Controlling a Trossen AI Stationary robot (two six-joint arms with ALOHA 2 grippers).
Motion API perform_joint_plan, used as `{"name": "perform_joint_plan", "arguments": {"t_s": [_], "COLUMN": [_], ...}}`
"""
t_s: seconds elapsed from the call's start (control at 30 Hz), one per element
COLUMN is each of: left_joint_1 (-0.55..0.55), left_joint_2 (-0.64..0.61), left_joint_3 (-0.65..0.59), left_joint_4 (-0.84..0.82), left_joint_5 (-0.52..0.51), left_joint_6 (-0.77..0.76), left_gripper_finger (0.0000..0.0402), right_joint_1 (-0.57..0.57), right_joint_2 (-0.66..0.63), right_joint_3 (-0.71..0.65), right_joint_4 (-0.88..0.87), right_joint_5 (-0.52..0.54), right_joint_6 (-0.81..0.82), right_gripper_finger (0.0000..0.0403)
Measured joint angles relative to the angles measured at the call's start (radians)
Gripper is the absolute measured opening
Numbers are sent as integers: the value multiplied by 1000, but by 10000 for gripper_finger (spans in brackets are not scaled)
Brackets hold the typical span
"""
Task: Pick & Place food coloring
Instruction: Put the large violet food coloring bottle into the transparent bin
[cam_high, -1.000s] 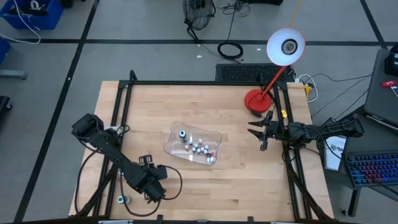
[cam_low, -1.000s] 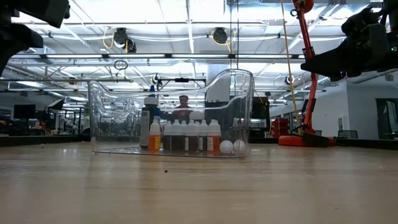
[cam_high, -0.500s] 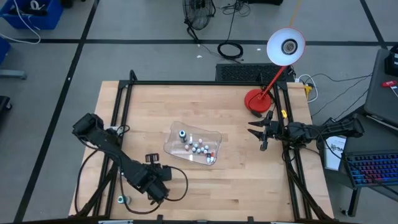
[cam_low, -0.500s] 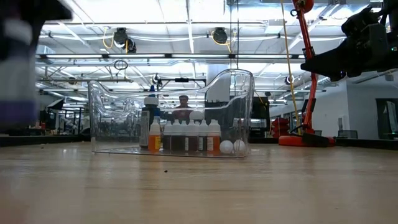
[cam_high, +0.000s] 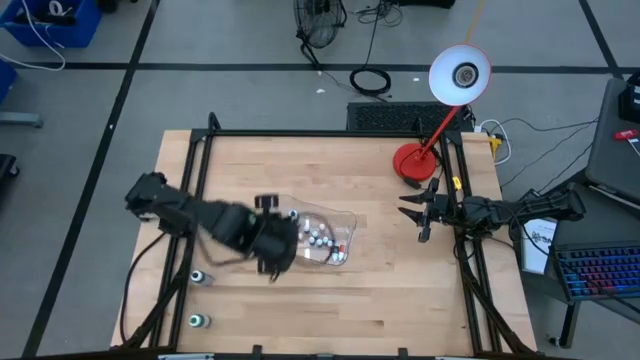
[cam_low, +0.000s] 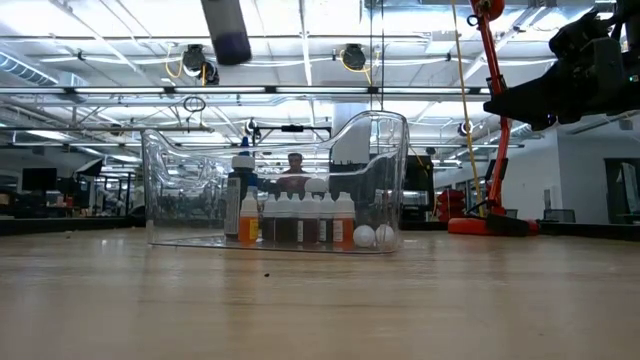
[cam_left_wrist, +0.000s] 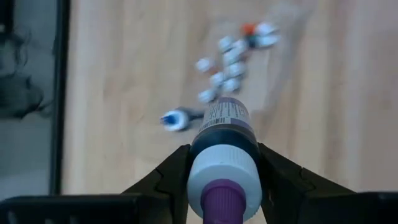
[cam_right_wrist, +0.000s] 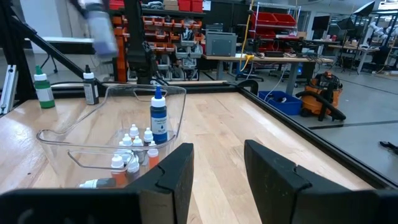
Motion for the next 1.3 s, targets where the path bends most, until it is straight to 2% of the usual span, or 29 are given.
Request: {"name": "perform_joint_plan", "arguments": {"t_s": [0.1, 0.2, 0.4, 0.53, 0.67, 0.97, 1.3], "left_joint_1": [90, 144, 171, 185, 210, 252, 254], "left_joint_2": [0, 1, 3, 3, 3, 2, 2], "left_joint_3": [-29, -108, -300, -395, -470, -566, -605], "left_joint_4": [-3, 38, 130, 259, 316, 461, 492], "left_joint_5": [66, 128, 188, 269, 282, 347, 383], "left_joint_6": [42, 93, 176, 214, 239, 265, 253], "left_gripper_finger": [147, 147, 147, 147, 147, 147, 169], "right_joint_1": [0, 0, 0, 0, 0, 0, 0], "right_joint_2": [0, 0, 0, 0, 0, 0, 0], "right_joint_3": [0, 0, 0, 0, 0, 0, 0], "right_joint_4": [0, 0, 0, 0, 0, 0, 0], "right_joint_5": [0, 0, 0, 0, 0, 0, 0], "right_joint_6": [0, 0, 0, 0, 0, 0, 0], "right_gripper_finger": [130, 130, 130, 130, 130, 130, 130]}}
